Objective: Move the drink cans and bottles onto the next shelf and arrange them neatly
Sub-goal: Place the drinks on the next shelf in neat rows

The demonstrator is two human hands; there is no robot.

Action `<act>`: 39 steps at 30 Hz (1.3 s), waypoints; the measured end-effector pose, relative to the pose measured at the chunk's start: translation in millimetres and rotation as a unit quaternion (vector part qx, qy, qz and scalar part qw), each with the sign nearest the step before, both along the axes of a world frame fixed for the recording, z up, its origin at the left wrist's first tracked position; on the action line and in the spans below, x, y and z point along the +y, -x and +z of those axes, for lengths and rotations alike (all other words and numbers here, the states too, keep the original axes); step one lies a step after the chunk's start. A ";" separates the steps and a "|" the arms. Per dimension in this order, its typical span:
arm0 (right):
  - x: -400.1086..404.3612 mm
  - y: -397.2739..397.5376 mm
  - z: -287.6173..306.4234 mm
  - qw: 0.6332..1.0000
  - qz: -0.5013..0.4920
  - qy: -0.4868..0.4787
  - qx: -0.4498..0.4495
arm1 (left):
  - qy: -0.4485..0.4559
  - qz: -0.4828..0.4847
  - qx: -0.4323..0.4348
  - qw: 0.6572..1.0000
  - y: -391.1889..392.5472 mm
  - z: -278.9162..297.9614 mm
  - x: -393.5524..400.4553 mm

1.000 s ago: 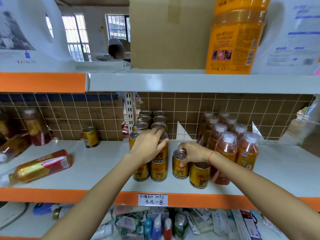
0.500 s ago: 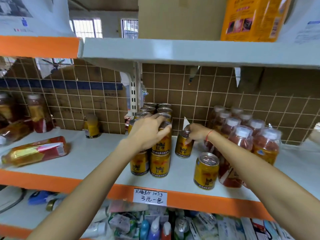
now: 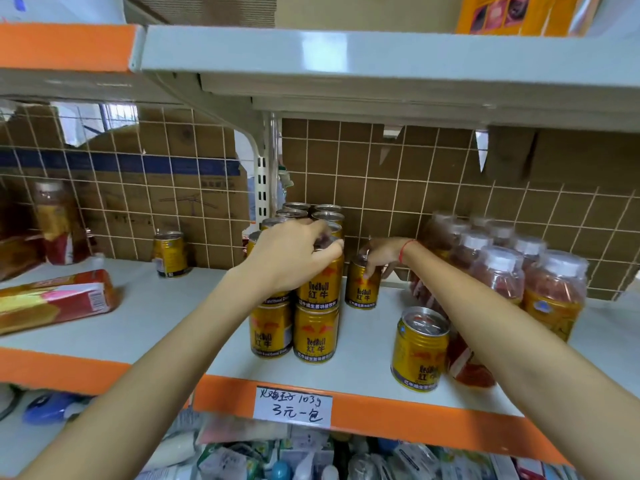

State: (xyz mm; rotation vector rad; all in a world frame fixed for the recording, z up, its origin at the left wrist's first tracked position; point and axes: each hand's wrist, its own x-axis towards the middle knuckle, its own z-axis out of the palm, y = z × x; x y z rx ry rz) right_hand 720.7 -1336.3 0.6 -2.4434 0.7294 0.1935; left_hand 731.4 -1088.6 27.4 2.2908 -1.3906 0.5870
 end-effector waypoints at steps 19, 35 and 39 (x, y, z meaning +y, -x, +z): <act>-9.5 -29.0 -16.0 0.990 -0.052 0.076 -0.106 | 0.033 -0.029 0.005 0.999 -2.0 -0.3 -1.2; -13.3 -38.2 -14.2 0.994 -0.045 0.023 -0.094 | 0.036 -0.016 0.001 0.999 -0.9 -2.5 -2.7; -15.7 -37.8 -15.7 0.995 -0.041 0.006 -0.086 | 0.031 -0.018 0.007 0.999 -0.5 -2.0 -1.8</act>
